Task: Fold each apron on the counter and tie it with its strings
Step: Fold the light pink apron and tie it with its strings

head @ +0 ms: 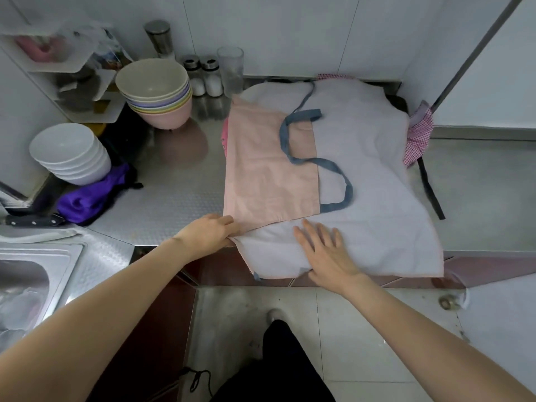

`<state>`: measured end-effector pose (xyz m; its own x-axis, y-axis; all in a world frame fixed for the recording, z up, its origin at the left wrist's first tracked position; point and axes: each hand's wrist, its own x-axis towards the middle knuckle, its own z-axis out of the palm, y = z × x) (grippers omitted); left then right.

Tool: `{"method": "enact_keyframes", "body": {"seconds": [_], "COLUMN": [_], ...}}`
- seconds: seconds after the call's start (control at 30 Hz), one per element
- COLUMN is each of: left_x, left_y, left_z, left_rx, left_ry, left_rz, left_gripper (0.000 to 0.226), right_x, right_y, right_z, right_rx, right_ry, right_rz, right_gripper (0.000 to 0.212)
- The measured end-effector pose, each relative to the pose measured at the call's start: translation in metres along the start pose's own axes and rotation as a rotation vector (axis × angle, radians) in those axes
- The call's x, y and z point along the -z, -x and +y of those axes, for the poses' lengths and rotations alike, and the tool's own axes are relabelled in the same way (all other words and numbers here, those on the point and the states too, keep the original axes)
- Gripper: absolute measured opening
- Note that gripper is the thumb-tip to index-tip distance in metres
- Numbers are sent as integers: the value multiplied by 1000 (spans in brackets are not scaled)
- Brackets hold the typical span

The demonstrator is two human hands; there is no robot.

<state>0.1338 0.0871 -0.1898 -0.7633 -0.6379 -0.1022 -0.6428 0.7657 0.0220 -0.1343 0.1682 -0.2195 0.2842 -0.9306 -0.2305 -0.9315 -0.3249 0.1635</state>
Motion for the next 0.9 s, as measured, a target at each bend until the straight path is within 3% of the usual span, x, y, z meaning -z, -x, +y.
{"method": "enact_keyframes", "body": {"seconds": [0.1,0.17,0.23,0.33,0.47,0.53,0.63,0.7,0.8,0.9], "left_x": [18,26,35,42,32,25,13,4,-4,-8], "left_y": [-2,-7,-15,-32,-50,-54,-55,-57,-59,-61], "left_z": [-2,-8,-16,-26,-37,-40,-42,-45,-47,-51], "left_rx": [263,387,488,693,955,1023,1077,1085,1069,1031], "left_ry": [184,327,455,643,791,841,822,783,728,679], "left_rz": [-107,-52,13,33,109,163,203,176,115,81], "left_gripper": [20,21,20,20,25,30,32,31,30,29], "right_x": [32,59,87,124,141,135,120,113,99,84], "right_y": [-7,-15,-29,-56,-95,-111,-125,-133,-139,-140], "right_z": [17,34,56,82,101,100,97,91,65,31], "right_rx": [4,-31,-145,-353,-432,-433,-399,-382,-190,-9], "right_ry": [6,-24,-56,-92,81,82,116,125,-74,-202], "right_rz": [32,-20,-99,-195,-16,-12,-26,60,190,-55], "right_gripper": [71,44,33,33,35,35,38,39,32,39]}}
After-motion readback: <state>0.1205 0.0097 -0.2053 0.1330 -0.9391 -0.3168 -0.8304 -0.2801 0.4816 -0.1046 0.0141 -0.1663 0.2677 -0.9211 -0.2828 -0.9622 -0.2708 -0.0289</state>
